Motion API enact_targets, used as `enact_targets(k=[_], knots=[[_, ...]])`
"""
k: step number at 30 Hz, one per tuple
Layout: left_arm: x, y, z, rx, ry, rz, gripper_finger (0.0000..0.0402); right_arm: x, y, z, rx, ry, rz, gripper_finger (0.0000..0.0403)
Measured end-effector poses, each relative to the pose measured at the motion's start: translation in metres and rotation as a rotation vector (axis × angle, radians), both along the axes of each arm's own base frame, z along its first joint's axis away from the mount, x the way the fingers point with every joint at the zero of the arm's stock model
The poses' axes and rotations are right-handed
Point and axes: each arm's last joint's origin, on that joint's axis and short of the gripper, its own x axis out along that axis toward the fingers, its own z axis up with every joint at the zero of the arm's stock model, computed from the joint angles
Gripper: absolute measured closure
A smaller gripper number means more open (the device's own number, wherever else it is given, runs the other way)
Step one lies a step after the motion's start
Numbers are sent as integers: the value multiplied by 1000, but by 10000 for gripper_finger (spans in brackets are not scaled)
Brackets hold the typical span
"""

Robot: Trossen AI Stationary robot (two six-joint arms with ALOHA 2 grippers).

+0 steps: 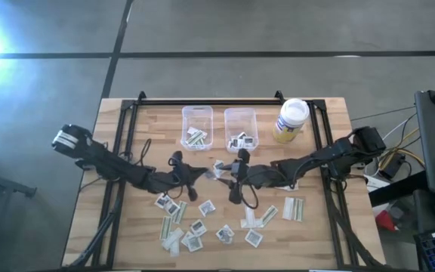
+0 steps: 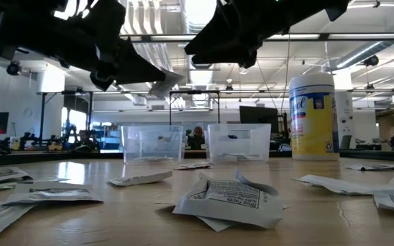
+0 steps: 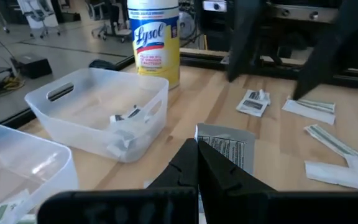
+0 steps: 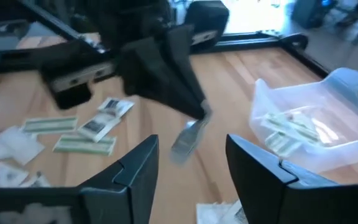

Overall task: Pick & Place First Aid Supplies
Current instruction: Put the gray towelette pack into the right transparent bin

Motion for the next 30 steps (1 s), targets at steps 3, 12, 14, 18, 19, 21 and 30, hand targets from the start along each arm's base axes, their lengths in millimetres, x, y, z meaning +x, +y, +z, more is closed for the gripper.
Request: enact_targets(k=[3,12,14,18,19,21,30], knots=[[7,-3,1,23,7,-3,402,0,-1,-2,-8,6,-16,214],[23,-9,10,97,14,-17,402,1,-1,-4,-4,14,-17,216],[25,-10,13,113,13,-20,402,1,-2,-5,4,14,-23,215],[26,-11,17,136,11,-24,402,0,-3,-7,1,41,-26,219],[26,-11,17,138,9,-25,402,0,-3,-7,5,40,-28,221],[26,-11,17,146,13,-25,402,0,-3,-7,33,32,-39,227],[26,-10,18,157,12,-13,402,-1,-7,-11,101,58,-84,306]])
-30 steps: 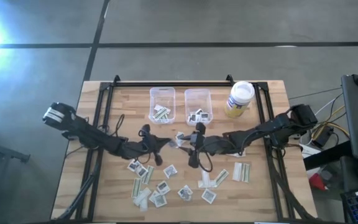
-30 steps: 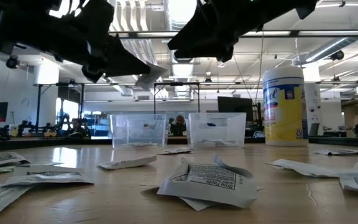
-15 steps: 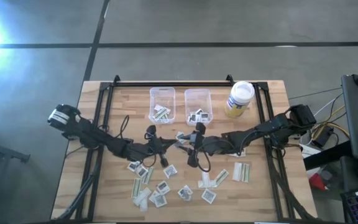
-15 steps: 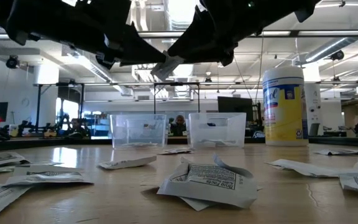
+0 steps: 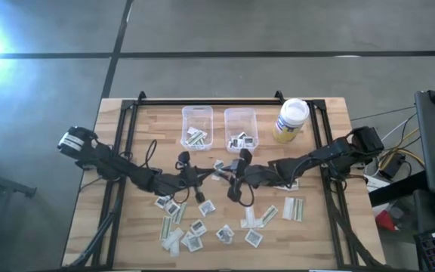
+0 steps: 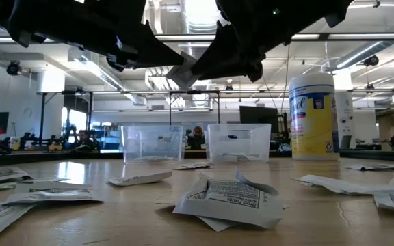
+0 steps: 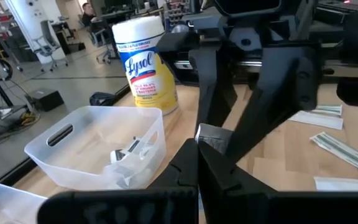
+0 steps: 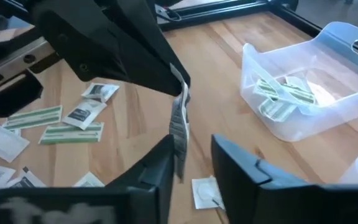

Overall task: Pick & Place First Aid Supplies
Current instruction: Put the gray towelette pack into the right transparent bin

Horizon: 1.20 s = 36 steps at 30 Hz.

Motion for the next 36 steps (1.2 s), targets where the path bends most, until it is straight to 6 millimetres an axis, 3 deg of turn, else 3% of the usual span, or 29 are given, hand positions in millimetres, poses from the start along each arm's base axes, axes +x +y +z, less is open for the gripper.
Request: enact_targets(k=[7,22,36], knots=[[0,0,0,0,0,1,401,0,0,0,-4,5,15,389],[-4,2,4,-43,2,18,401,-4,0,-8,-9,107,94,394],[-27,9,18,-46,125,-6,402,-7,-8,-3,-59,135,87,395]])
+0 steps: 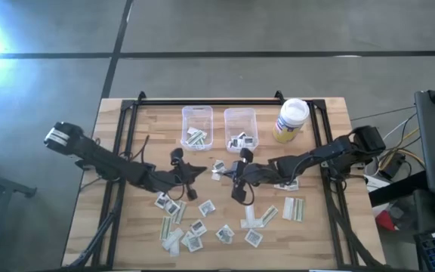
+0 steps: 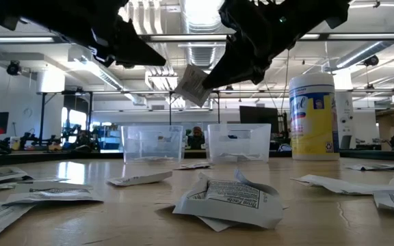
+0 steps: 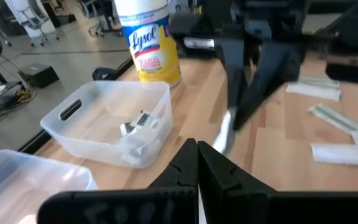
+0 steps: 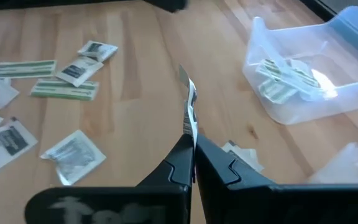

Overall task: Pick & Place First Aid Supplies
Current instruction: Put the gray towelette pack into the right transparent bin

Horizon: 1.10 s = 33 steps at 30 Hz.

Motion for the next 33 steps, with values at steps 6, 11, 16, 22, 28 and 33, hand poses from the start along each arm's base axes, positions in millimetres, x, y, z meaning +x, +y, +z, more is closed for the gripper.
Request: enact_targets(k=[6,11,16,22,28,33], knots=[[-11,3,9,-37,5,4,401,-10,-15,18,-64,19,-80,395],[-16,5,15,-47,-5,-1,401,-19,-31,35,-103,-4,-135,395],[-17,5,14,-48,3,-11,401,-25,-49,46,-170,-24,-224,395],[-17,5,13,-46,12,-15,401,-30,-73,44,-186,-2,-394,394],[-17,5,13,-43,21,-15,401,-25,-91,23,-129,46,-476,394],[-18,5,11,-36,38,-14,401,-20,-107,8,-9,89,-440,394]])
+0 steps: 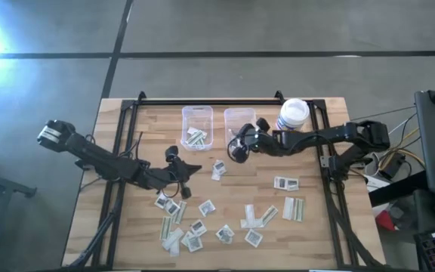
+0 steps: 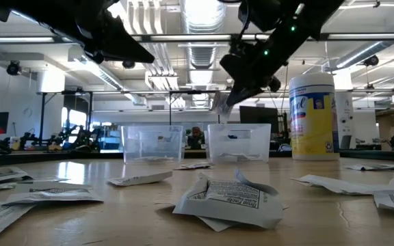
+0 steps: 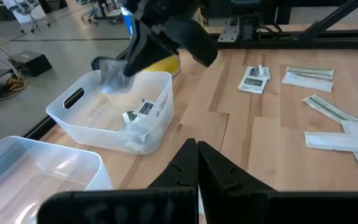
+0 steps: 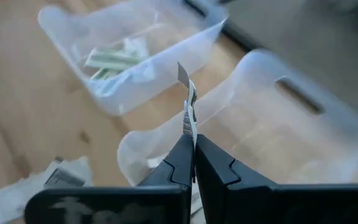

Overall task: Pick & Place First Aid Supplies
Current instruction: Put the gray towelette pack into the right transparent bin

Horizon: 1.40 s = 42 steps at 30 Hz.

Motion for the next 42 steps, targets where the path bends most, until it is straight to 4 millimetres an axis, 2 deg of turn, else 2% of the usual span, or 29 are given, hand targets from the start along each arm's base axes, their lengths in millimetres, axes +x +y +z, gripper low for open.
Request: enact_targets(k=[5,11,29,33,42], knots=[[0,0,-1,4,11,0,401,-1,-15,-9,120,4,-2,394],[-1,0,-2,7,18,1,401,-5,-22,-15,195,35,-30,394],[-2,1,-5,-32,31,19,401,-13,-21,-21,218,135,-44,393],[-2,1,-5,-30,37,20,401,-13,-21,-21,220,135,-38,375],[-3,0,-7,-36,60,-5,401,-13,-21,-20,214,138,-31,306]])
